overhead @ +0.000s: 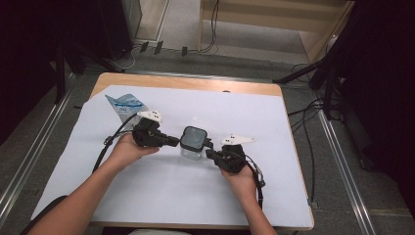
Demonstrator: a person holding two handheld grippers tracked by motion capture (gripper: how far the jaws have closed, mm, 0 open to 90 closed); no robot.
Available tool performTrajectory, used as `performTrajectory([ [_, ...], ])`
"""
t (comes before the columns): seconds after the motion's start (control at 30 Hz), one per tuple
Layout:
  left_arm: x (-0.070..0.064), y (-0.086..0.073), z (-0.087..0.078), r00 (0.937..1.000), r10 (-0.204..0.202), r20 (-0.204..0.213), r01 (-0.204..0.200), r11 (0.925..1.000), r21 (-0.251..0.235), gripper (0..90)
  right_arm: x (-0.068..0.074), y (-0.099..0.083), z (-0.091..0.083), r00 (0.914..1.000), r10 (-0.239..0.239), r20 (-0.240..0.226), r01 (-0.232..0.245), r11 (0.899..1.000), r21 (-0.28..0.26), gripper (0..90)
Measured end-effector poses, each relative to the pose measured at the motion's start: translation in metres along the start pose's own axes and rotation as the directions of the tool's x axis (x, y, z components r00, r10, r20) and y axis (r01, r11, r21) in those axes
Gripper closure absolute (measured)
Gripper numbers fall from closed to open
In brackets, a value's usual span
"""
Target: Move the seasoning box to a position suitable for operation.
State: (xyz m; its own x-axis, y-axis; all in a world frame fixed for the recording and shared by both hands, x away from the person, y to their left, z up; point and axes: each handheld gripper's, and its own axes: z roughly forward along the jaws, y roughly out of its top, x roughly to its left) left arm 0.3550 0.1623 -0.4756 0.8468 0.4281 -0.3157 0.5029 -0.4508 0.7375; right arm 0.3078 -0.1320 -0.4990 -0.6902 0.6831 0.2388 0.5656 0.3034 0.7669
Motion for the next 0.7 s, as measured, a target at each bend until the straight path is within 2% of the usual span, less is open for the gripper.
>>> performTrajectory([
  [0.53, -0.013, 0.001, 0.008, 0.9996, 0.012, 0.026, -0.012, 0.9999, -0.001, 89.4, -0.015, 0.005, 0.0, 0.9989, 0.032, 0.034, -0.031, 0.999, -0.018, 90.0],
  [0.7, -0.011, 0.001, 0.006, 0.9999, 0.009, 0.014, -0.009, 0.9999, -0.007, 88.0, -0.017, 0.005, -0.001, 0.9987, 0.039, 0.032, -0.039, 0.999, -0.016, 90.0],
])
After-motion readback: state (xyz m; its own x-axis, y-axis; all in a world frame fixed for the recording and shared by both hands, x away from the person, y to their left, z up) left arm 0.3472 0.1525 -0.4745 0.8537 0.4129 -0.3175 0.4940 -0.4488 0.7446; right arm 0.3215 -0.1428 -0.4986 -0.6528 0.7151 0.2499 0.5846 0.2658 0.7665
